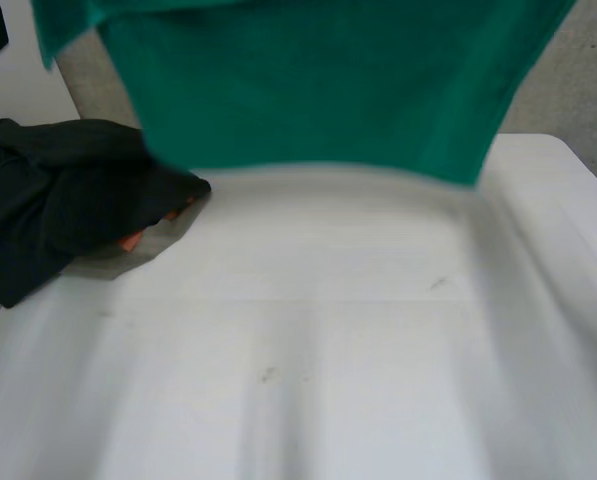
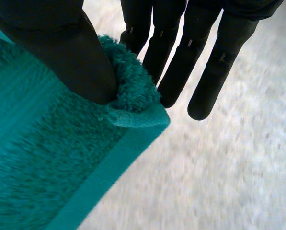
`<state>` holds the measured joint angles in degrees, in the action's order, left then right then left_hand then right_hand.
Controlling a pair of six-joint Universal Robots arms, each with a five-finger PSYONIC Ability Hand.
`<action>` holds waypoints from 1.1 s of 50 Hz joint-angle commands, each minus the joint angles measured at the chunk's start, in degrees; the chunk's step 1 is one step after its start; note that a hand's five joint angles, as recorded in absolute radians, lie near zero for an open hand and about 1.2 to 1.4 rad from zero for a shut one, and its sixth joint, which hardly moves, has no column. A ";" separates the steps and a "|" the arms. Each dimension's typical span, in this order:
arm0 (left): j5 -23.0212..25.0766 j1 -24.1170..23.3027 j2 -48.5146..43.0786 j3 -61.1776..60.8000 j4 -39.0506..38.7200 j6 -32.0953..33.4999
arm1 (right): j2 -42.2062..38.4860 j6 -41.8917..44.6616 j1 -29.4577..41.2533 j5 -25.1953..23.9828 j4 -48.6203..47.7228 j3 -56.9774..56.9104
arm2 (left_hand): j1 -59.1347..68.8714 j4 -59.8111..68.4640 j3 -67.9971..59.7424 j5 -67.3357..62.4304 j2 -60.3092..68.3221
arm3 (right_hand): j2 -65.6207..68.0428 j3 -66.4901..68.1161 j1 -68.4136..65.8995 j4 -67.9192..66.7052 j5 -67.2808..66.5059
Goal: Fold the laundry.
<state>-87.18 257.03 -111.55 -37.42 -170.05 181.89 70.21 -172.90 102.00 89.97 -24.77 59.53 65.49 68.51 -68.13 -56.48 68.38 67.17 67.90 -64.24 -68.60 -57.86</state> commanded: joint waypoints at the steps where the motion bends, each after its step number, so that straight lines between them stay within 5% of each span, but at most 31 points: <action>1: 1.75 -0.04 0.90 -8.10 -3.27 -2.68 | 3.00 -1.13 -0.31 -3.84 1.48 4.97 | 14.51 11.49 -11.87 -13.52 11.62 | 12.83 12.10 -15.76 -11.40 -12.14; 14: 2.80 -1.71 -7.71 -30.86 -2.03 9.00 | -1.56 8.10 -0.66 -5.94 15.98 21.58 | 14.51 11.49 -11.87 -13.52 11.62 | 12.83 12.10 -15.76 -11.40 -12.14; 20: 2.98 -2.06 -15.09 -35.44 -6.42 17.25 | -7.79 11.96 -0.31 -6.56 14.06 27.38 | -21.57 -24.60 24.21 22.56 -24.47 | 12.83 12.10 -15.76 -11.40 -12.14; 27: 2.19 -2.33 -12.57 -37.63 -6.60 21.05 | -8.07 11.45 -0.31 -6.21 12.12 29.32 | -36.08 -39.11 38.73 37.08 -38.98 | 12.83 12.10 -15.76 -11.40 -12.14; 39: 2.80 0.22 0.45 -51.86 -8.45 24.20 | -0.43 8.90 -1.80 -6.21 12.12 30.12 | -27.37 -30.39 30.01 28.36 -30.27 | 12.83 12.10 -15.76 -11.40 -12.14; 47: 5.34 2.77 -0.68 -58.64 -8.62 31.67 | 2.03 8.63 -1.01 -6.82 12.47 30.64 | -20.28 -23.31 22.93 21.28 -23.18 | 12.83 12.10 -15.76 -11.40 -12.14; 55: 8.69 4.00 -5.78 -56.54 -10.91 33.97 | 1.42 8.90 0.31 -6.91 12.47 31.26 | -32.90 -35.92 35.54 33.89 -35.80 | 12.83 12.10 -15.76 -11.40 -12.14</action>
<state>-80.79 260.23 -113.11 -95.94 -179.24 214.28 72.21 -164.24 101.22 83.13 -12.32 90.24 34.68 34.78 -35.10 -24.73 35.02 67.17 67.90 -64.24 -68.61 -58.18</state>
